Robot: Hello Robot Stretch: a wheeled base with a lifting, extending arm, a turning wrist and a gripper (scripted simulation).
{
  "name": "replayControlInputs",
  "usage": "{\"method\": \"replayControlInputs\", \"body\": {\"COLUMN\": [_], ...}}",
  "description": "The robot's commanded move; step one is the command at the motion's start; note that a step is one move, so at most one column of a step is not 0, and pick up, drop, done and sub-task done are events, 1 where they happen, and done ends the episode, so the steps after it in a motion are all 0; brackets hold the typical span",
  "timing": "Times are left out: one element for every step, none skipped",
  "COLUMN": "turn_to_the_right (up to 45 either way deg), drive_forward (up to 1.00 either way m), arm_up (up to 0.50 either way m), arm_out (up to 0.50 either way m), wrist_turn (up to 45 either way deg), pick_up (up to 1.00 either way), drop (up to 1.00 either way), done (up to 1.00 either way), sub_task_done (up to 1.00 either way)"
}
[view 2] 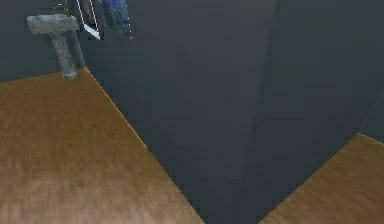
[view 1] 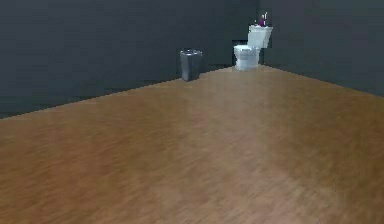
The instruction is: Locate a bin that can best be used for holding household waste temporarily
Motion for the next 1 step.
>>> {"method": "replayControlInputs", "body": {"turn_to_the_right": [0.0], "drive_forward": [1.0], "arm_up": [0.0], "arm_out": [0.0], "wrist_turn": [0.0], "pick_up": [0.0], "drop": [0.0], "done": [0.0], "sub_task_done": [0.0]}}
